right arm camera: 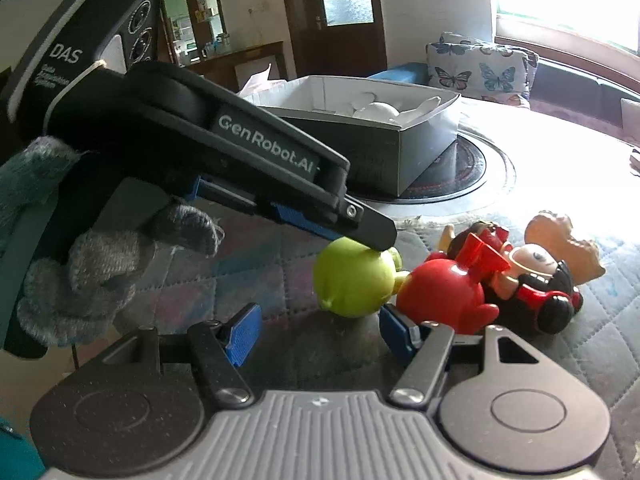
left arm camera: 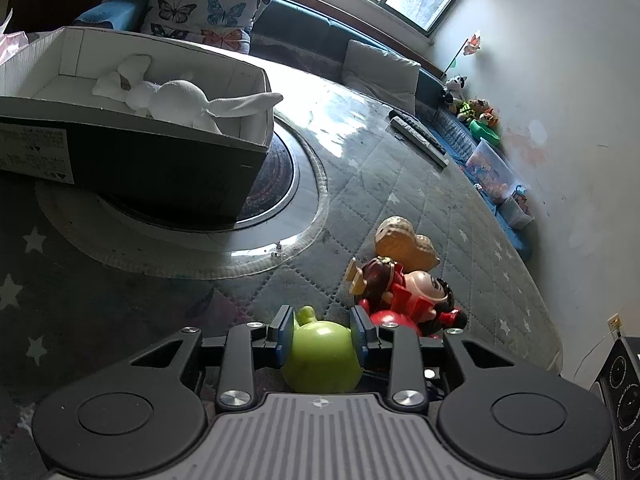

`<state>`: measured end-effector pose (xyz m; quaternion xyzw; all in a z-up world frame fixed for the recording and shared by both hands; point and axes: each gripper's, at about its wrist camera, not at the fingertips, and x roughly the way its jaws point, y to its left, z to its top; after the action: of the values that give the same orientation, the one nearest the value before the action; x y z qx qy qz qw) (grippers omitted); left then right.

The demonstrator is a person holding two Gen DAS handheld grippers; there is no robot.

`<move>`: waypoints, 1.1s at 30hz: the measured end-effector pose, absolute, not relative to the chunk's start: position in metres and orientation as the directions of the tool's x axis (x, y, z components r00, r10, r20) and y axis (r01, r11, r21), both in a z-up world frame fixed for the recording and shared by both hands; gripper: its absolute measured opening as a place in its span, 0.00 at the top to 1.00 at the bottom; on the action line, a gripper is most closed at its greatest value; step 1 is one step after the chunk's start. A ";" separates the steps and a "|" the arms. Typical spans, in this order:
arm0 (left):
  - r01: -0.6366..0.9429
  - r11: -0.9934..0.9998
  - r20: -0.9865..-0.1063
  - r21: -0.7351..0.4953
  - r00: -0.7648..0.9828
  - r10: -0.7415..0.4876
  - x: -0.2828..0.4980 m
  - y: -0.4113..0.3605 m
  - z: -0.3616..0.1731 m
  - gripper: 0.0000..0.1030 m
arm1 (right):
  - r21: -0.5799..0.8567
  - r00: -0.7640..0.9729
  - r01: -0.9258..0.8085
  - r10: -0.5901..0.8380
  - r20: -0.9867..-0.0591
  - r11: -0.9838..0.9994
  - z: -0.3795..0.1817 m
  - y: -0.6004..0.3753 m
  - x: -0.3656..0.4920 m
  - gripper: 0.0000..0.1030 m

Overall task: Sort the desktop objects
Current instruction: 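Lower the left gripper onto the green alien toy and grasp it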

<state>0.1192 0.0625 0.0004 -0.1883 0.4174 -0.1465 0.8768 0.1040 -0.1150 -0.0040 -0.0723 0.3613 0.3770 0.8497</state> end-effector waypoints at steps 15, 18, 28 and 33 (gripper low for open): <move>0.034 0.831 -0.656 -0.555 0.597 -0.463 0.116 0.082 -0.008 0.64 | 0.168 0.480 -0.645 0.567 -0.669 0.745 -0.011 -0.110 0.114 0.44; 0.005 0.810 -0.649 -0.586 0.595 -0.474 0.115 0.087 -0.011 0.64 | 0.181 0.479 -0.638 0.570 -0.667 0.748 -0.010 -0.110 0.117 0.50; -0.067 0.745 -0.642 -0.664 0.561 -0.522 0.113 0.098 -0.019 0.57 | 0.175 0.480 -0.644 0.571 -0.666 0.745 -0.013 -0.108 0.116 0.53; -0.074 0.738 -0.642 -0.671 0.556 -0.528 0.114 0.099 -0.020 0.56 | 0.165 0.484 -0.648 0.570 -0.664 0.743 -0.014 -0.107 0.115 0.53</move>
<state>0.1142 0.0992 -0.0198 -0.3343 0.4502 -0.1392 0.8162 0.1149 -0.1072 -0.0135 -0.0537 0.3641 0.3541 0.8597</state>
